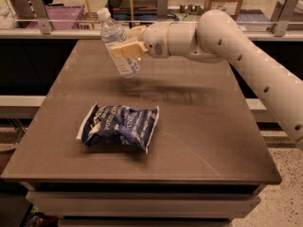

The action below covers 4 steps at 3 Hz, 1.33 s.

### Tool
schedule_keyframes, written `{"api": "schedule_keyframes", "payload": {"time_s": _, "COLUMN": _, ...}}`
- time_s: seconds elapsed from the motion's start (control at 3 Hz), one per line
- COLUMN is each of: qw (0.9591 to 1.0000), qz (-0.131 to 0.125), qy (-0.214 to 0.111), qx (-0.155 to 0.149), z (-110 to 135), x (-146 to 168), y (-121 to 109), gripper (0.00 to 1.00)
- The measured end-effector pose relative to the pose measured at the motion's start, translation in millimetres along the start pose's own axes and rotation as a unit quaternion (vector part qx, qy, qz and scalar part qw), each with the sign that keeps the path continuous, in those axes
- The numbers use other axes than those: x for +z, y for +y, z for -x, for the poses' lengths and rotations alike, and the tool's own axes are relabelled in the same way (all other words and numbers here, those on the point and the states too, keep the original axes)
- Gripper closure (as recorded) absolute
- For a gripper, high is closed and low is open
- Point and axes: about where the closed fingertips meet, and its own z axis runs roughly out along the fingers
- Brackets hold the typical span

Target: Place blue plastic bottle upright

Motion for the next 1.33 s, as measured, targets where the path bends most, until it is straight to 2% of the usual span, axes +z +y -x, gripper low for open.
{"api": "schedule_keyframes", "payload": {"time_s": 0.67, "qw": 0.9994, "qz": -0.001, "qy": -0.029, "qx": 0.017, "z": -25.6, "x": -0.8, "y": 3.6, "gripper": 1.00}}
{"api": "schedule_keyframes", "payload": {"time_s": 1.0, "qw": 0.9994, "qz": 0.001, "qy": -0.029, "qx": 0.017, "z": -24.9, "x": 1.3, "y": 5.0, "gripper": 0.83}}
{"api": "schedule_keyframes", "payload": {"time_s": 1.33, "qw": 0.9994, "qz": 0.003, "qy": -0.030, "qx": 0.017, "z": -24.3, "x": 3.6, "y": 6.6, "gripper": 0.60}}
